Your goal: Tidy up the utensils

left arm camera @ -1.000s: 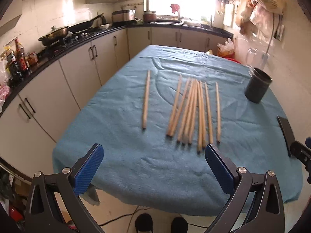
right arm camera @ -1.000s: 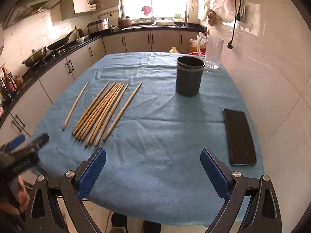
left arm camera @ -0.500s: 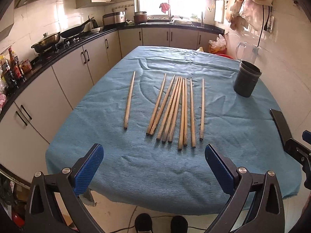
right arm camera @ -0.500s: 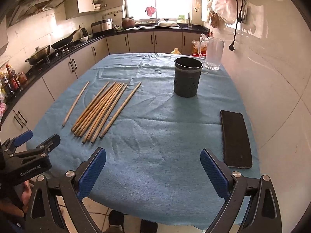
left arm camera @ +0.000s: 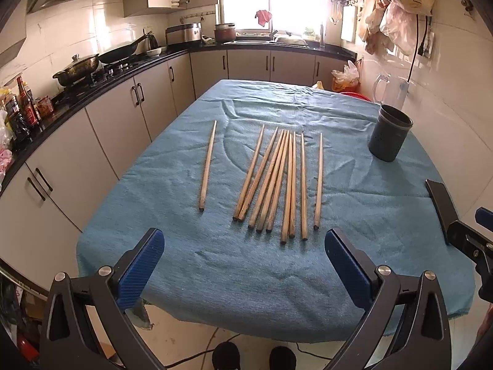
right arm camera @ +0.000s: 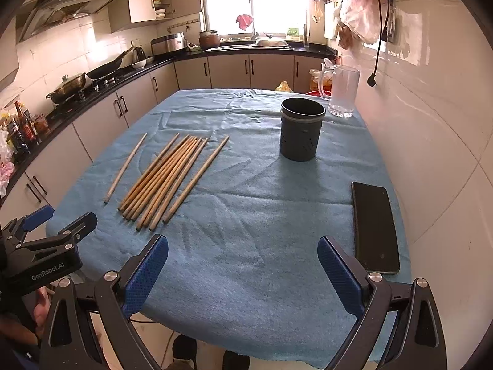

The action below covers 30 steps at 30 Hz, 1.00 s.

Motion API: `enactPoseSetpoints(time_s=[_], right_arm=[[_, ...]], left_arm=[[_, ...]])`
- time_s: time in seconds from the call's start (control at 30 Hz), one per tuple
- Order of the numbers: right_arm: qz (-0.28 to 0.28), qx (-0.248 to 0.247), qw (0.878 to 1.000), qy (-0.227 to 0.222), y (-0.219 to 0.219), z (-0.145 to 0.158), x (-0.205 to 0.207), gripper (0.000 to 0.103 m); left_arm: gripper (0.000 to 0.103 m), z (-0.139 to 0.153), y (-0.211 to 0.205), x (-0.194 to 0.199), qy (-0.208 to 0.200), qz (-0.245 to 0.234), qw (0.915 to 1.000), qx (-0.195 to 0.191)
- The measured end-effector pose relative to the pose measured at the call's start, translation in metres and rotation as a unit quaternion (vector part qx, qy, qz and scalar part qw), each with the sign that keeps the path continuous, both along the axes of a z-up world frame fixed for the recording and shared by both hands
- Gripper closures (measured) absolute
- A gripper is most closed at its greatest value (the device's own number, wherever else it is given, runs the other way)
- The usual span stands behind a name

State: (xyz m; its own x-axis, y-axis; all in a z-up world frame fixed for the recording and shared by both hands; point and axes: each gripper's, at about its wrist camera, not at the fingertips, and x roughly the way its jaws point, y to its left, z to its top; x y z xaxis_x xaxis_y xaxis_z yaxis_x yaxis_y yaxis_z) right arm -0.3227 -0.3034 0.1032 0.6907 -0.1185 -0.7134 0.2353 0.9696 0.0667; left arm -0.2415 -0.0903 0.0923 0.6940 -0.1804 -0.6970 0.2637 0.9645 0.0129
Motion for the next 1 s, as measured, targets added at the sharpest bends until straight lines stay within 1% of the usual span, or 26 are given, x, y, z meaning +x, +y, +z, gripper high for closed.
enactPoseSetpoints(time_s=[0.5, 1.0], right_arm=[[0.008, 0.004, 1.0, -0.003, 0.004, 0.002, 0.009, 0.004], [0.015, 0.008, 1.0, 0.009, 0.003, -0.005, 0.017, 0.004]], left_arm=[[0.0, 0.005, 0.004, 0.006, -0.011, 0.007, 0.9999, -0.001], [0.0, -0.001, -0.001, 0.012, -0.002, 0.011, 0.9999, 0.002]])
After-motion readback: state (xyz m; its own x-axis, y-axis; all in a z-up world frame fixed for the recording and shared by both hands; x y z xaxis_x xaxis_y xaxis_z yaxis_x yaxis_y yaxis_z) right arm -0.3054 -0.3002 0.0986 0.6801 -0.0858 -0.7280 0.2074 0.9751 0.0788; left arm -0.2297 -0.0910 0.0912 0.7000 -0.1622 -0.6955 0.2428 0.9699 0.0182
